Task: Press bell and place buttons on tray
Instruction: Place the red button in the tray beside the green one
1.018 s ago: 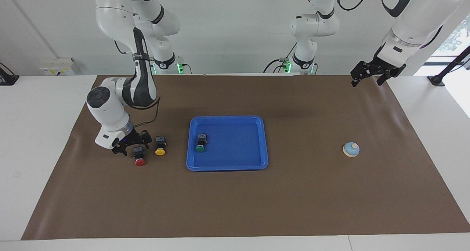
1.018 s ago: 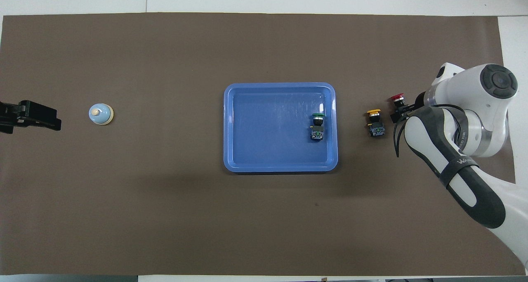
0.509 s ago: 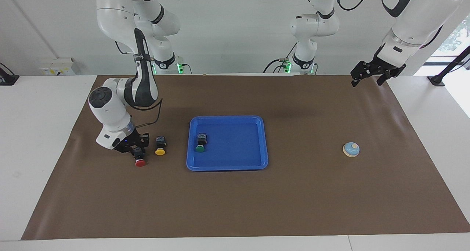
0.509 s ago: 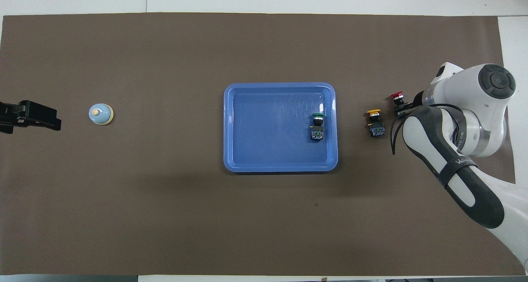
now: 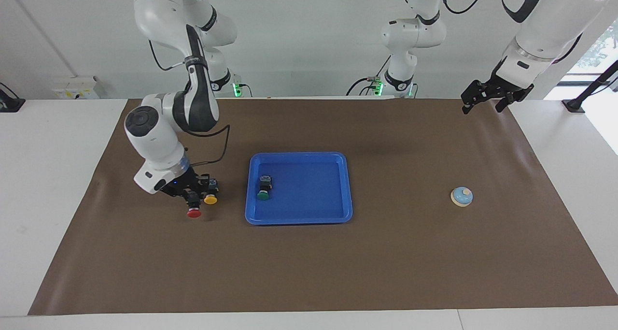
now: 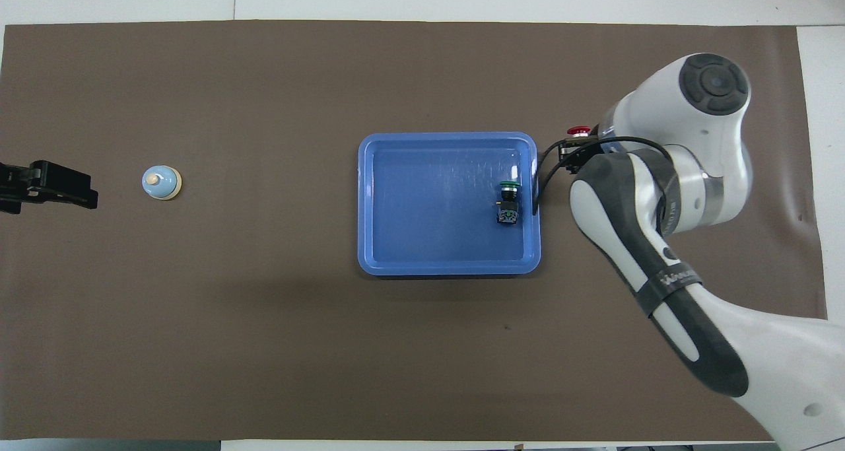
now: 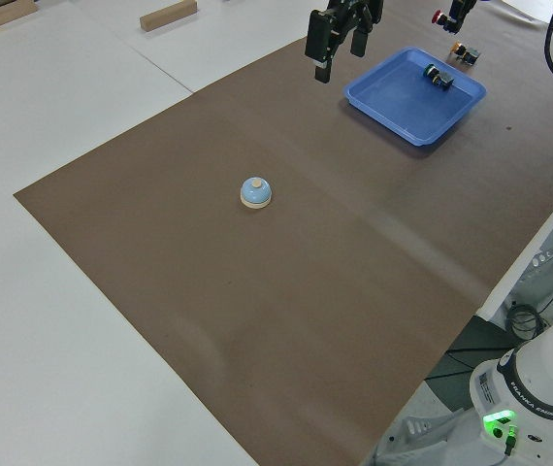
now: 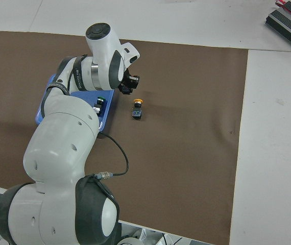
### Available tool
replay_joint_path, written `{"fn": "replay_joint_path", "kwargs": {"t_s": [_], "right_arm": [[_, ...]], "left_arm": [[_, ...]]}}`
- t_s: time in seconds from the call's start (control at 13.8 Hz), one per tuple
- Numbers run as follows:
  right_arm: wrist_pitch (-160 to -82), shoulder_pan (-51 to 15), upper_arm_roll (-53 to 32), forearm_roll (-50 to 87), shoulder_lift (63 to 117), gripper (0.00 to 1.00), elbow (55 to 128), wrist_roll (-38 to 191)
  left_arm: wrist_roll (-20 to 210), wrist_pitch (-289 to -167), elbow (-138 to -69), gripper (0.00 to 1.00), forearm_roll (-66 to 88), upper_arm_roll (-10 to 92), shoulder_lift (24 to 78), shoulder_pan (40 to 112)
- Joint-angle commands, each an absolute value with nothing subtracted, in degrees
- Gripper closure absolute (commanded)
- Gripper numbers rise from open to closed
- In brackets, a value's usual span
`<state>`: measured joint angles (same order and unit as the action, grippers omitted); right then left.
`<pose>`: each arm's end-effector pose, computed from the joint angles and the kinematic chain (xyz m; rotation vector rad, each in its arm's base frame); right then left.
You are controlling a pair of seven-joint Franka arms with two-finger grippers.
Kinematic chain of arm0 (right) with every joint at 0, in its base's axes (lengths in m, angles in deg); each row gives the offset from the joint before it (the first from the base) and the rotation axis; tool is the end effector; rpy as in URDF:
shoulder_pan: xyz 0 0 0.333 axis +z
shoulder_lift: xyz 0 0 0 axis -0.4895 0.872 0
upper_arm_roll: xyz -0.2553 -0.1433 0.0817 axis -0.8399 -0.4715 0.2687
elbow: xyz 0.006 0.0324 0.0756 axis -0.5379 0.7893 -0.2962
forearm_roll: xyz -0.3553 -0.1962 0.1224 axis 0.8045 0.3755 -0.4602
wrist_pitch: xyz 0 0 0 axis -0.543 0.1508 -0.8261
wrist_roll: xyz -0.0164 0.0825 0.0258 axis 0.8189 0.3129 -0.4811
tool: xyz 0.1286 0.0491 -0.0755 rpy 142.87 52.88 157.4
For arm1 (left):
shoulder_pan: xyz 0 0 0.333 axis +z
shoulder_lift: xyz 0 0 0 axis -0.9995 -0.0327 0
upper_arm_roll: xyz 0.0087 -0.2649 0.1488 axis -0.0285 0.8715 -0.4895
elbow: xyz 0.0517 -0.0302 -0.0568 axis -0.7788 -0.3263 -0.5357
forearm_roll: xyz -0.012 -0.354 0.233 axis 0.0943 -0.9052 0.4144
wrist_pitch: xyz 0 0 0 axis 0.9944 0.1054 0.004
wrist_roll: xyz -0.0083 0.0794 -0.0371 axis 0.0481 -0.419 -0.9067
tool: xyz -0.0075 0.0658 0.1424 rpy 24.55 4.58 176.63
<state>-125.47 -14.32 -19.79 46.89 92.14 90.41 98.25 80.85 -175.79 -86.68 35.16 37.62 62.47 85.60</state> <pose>0.6435 0.1540 0.3013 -3.1161 0.0312 -0.0191 0.5645 -0.0240 0.5513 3.1299 -0.0284 -0.1287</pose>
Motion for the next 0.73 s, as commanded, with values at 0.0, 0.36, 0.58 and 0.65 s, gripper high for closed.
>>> {"fn": "replay_joint_path", "kwargs": {"t_s": [0.0,0.36,0.58,0.65], "right_arm": [[-125.51,-8.24,-19.84,46.12,92.78,1.0,89.57,109.75],[-128.32,2.32,-19.84,44.36,96.64,1.0,87.11,123.75],[-129.81,2.59,-19.84,44.8,97.0,1.0,89.12,123.59],[-130.95,2.51,-19.93,44.89,96.83,1.0,90.44,123.15]], "left_arm": [[81.3,-175.23,-87.3,0.0,35.19,37.64,63.15,85.75],[81.3,-175.23,-87.3,0.0,35.19,37.64,63.15,85.75],[81.3,-175.23,-87.3,0.0,35.19,37.64,63.15,85.75],[81.3,-175.23,-87.3,0.0,35.19,37.64,63.15,85.75]]}}
